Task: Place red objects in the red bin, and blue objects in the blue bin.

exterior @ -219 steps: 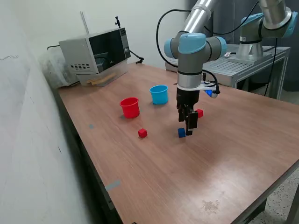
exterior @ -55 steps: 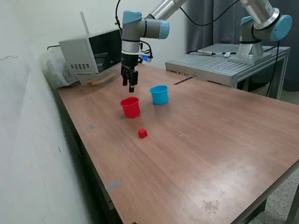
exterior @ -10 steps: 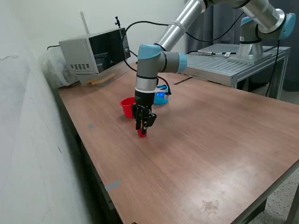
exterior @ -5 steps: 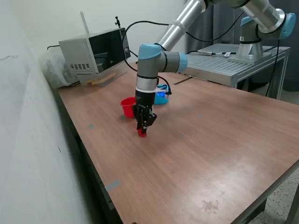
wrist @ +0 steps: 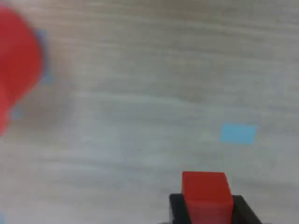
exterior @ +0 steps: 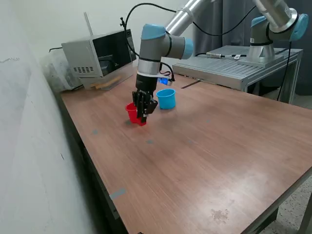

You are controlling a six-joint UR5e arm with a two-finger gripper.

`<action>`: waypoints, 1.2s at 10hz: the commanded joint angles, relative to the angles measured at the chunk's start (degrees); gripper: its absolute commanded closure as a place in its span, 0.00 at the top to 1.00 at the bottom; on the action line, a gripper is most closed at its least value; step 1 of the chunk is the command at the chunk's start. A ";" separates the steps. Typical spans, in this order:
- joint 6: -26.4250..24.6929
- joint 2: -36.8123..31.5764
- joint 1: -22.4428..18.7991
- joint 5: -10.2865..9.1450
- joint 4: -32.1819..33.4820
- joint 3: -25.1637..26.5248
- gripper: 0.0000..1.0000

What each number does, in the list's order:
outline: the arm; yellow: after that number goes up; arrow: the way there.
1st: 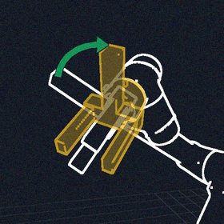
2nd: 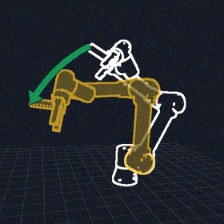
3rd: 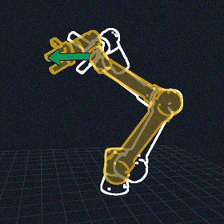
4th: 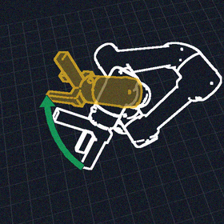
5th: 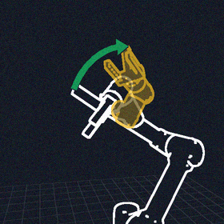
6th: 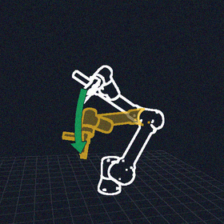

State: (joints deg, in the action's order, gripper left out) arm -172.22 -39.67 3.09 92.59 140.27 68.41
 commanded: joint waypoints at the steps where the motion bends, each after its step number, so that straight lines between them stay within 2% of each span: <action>1: 1.62 -7.60 5.23 0.22 -2.10 2.25 0.00; 3: 2.93 -9.10 10.41 0.30 -2.28 2.95 0.00; 5: 3.55 -9.28 12.98 0.31 -2.28 4.26 0.00; 8: 4.52 -9.63 12.91 0.13 -4.28 6.02 0.00; 12: 4.61 -10.07 10.53 -0.13 -4.74 8.66 0.00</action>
State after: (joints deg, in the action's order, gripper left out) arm -167.84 -49.45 14.86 92.61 136.01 75.57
